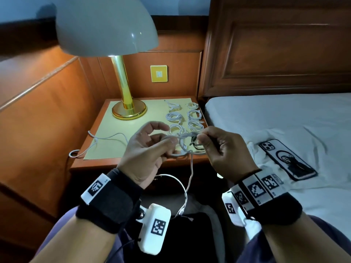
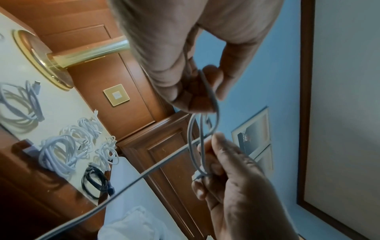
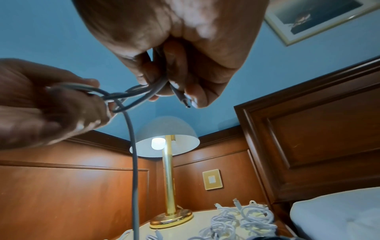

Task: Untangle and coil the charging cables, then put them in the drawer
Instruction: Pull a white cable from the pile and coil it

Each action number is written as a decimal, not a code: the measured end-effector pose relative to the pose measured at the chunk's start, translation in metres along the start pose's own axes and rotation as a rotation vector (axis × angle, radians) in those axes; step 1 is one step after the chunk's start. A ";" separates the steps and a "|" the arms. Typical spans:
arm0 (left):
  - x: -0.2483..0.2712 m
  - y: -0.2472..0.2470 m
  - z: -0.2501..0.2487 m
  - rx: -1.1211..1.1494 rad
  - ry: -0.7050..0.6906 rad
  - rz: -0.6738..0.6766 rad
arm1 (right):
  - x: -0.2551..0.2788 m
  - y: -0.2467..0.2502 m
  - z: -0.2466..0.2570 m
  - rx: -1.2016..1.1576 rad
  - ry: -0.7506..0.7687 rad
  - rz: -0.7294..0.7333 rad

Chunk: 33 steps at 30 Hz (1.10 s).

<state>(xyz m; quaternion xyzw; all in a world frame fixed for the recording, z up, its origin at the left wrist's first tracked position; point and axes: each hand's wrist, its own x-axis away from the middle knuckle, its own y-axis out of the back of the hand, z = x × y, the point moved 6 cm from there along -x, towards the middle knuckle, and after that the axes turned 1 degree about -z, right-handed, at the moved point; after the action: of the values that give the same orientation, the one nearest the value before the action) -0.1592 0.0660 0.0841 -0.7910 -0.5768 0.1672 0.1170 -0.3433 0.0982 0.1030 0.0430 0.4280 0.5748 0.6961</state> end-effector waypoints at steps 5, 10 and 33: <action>0.024 -0.010 0.004 -0.188 0.185 0.098 | 0.020 0.021 0.007 0.167 0.000 -0.065; 0.039 -0.009 0.005 -0.457 0.078 0.123 | 0.041 0.048 0.006 0.249 -0.056 -0.131; 0.003 0.045 0.041 -0.585 0.166 -0.208 | 0.023 0.041 -0.049 0.292 -0.297 -0.134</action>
<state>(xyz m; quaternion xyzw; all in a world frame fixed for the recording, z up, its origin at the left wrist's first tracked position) -0.1356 0.0545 0.0292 -0.7390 -0.6665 -0.0837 -0.0524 -0.4068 0.1105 0.0820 0.1990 0.4014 0.4463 0.7746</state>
